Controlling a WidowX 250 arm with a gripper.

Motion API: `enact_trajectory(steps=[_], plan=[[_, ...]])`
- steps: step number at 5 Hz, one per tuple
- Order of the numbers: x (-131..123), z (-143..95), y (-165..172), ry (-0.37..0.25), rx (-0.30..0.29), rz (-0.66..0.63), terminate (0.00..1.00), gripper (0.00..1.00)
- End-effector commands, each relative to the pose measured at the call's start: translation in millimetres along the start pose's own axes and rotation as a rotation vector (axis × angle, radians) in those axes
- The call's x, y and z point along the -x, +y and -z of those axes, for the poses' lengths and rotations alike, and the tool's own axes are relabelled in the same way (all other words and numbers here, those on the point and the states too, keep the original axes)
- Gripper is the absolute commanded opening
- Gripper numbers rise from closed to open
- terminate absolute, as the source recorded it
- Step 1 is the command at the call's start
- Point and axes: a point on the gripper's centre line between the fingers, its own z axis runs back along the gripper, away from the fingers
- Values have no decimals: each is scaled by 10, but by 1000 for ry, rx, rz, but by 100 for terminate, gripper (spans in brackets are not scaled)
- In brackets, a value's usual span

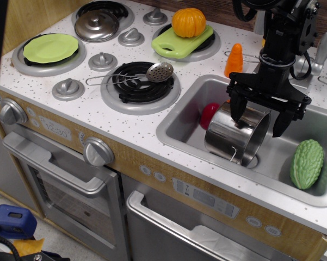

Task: Flip pot upright in sink

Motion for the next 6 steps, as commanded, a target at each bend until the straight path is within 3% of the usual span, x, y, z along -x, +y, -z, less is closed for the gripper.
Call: enact_trajectory(steps=[1,2,3,4,6], plan=[[0,0,0,0,0,0,0,100],[-90,-16,-169,9,-154,48,0,100],[-205,-131,-219,51,-255,105,0,100],[-246,-202,-269,62,-310,125,0,100],[-219,-151,-303,38,-504,224,0,100]])
